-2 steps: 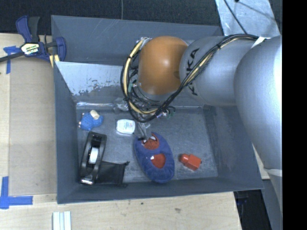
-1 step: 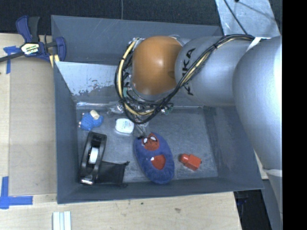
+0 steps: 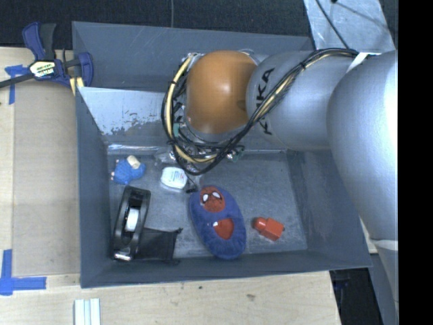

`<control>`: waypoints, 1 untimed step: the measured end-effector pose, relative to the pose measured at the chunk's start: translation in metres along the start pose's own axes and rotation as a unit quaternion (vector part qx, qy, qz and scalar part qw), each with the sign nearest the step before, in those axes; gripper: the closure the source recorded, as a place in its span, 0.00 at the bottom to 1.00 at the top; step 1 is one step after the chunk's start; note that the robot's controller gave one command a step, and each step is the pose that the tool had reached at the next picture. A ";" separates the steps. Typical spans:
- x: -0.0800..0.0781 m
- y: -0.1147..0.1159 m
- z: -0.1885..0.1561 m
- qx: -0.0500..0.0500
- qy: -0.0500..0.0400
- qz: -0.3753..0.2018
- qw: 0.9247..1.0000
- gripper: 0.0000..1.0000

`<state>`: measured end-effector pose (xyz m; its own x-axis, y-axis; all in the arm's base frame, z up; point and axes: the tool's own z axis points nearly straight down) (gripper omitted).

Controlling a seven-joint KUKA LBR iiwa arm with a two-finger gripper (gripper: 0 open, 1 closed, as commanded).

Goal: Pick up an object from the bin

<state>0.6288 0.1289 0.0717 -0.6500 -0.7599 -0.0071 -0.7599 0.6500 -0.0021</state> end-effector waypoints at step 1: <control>0.005 0.041 -0.112 0.002 -0.002 0.016 1.000 1.00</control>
Offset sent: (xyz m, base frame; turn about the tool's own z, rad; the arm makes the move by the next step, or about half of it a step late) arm -0.0375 0.0209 0.1060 0.0317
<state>0.5934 0.1511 0.1834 -0.6739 -0.7387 -0.0109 -0.7387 0.6740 -0.0054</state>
